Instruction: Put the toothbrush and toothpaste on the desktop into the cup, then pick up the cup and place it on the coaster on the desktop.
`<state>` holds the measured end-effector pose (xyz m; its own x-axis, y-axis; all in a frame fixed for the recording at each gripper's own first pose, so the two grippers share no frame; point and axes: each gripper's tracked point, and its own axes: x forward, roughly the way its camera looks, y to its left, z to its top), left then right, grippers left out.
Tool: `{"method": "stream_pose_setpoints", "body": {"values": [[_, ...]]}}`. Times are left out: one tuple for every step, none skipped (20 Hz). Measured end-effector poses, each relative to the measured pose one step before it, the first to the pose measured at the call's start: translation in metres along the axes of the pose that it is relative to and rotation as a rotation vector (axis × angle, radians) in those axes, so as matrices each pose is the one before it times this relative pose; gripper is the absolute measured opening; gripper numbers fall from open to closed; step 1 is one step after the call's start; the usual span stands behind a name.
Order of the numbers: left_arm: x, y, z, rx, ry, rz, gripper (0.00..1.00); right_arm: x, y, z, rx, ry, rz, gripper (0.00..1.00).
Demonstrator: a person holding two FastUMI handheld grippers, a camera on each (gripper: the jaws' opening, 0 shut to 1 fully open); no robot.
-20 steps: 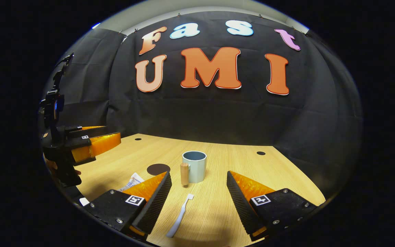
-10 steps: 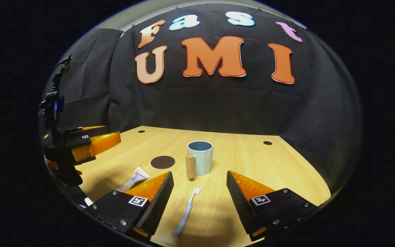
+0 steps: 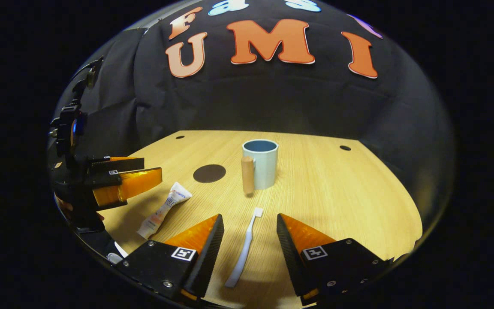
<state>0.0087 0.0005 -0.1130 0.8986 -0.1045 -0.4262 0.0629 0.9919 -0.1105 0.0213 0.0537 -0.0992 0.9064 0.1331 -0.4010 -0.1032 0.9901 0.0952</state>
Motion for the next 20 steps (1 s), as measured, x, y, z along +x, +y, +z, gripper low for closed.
{"method": "stream_pose_setpoints", "body": {"values": [[0.00261, -0.00162, -0.00686, -0.00658, 0.03041, -0.00835, 0.99, 0.0, 0.00144, -0.00385, -0.00452, 0.01798, 0.00001, 0.74], [0.00278, -0.00092, -0.00474, -0.00638, 0.02842, -0.00429, 0.94, 0.00108, 0.00084, -0.00341, -0.00473, 0.0151, -0.00212, 0.72], [0.00141, -0.00029, -0.00466, -0.00566, 0.02629, 0.00072, 0.99, -0.00023, 0.00092, -0.0032, -0.00579, 0.01668, -0.00127, 0.71], [0.00153, -0.00106, -0.00241, -0.00438, 0.02518, -0.00154, 0.99, 0.00293, -0.00014, -0.00298, -0.00459, 0.01619, -0.00399, 0.7], [0.00213, -0.00184, -0.00603, -0.00282, 0.02608, -0.00418, 0.99, 0.00224, -0.00109, -0.00474, -0.00466, 0.0171, -0.00759, 0.68], [0.00304, -0.00021, -0.00567, -0.00246, 0.02876, -0.0008, 0.94, 0.00292, -0.00066, -0.00402, -0.00113, 0.01789, -0.00733, 0.64], [0.00258, 0.00033, -0.0086, -0.00111, 0.02386, -0.00167, 0.99, 0.00101, -0.00002, -0.0036, 0.00315, 0.01885, -0.00424, 0.62], [0.00389, -0.00186, -0.00292, 0.00157, 0.01854, -0.01336, 0.99, 0.00191, 0.00096, -0.00195, 0.00809, 0.01281, 0.00005, 0.57], [0.00322, -0.0024, -0.00576, -0.00474, 0.0237, -0.01273, 0.99, 0.00054, 0.00204, -0.00145, 0.01179, 0.01298, 0.00232, 0.52], [0.00099, -0.00002, -0.00332, -0.00828, 0.02219, -0.00539, 0.98, 0.00006, 0.00225, -0.00059, 0.01027, 0.01374, 0.00466, 0.44], [0.00269, 0.00234, -0.00227, -0.00354, 0.01494, -0.00051, 1.0, 0.00086, 0.00015, -0.00173, 0.00806, 0.01272, 0.00048, 0.41], [0.00099, 0.00159, -0.00243, -0.00105, 0.01386, 0.00441, 0.98, 0.00052, -0.0006, -0.00062, 0.00405, 0.01049, -0.00201, 0.36], [0.00148, -0.00071, -0.00211, -0.0025, 0.01111, -0.00001, 0.98, 0.00182, -0.00017, -0.00205, 0.00049, 0.00908, -0.00506, 0.37], [0.00099, -0.00236, -0.00026, -0.01131, 0.01408, -0.01138, 1.0, 0.00121, -0.00115, -0.00025, 0.005, 0.00515, -0.00973, 0.34], [0.00458, -0.00495, -0.00448, -0.0196, 0.01921, -0.02442, 0.98, 0.00448, 0.00091, -0.00106, 0.01585, 0.00857, -0.00359, 0.34], [0.00191, -0.00109, -0.00528, -0.03086, 0.02929, -0.01022, 0.95, 0.00503, 0.00209, -0.00324, 0.00589, 0.02185, 0.00668, 0.34], [0.00349, 0.00109, -0.004, -0.01806, 0.02496, 0.00056, 0.94, 0.00435, 0.00029, -0.00324, 0.00104, 0.0113, -0.00241, 0.34], [0.00062, 0.00075, -0.0018, -0.00496, 0.01239, 0.00309, 0.94, 0.00388, -0.00007, -0.0005, -0.00397, 0.006, -0.00772, 0.34], [0.00041, 0.001, 0.00036, 0.00749, -0.0034, 0.00542, 0.93, -0.00147, 0.00103, 0.0004, -0.00318, 0.00373, -0.00654, 0.34], [-0.00088, -0.00468, -0.00113, -0.00071, 0.00624, -0.01219, 0.9, 0.00184, -0.00063, -0.00056, -0.00309, 0.00925, -0.01004, 0.34]]}}
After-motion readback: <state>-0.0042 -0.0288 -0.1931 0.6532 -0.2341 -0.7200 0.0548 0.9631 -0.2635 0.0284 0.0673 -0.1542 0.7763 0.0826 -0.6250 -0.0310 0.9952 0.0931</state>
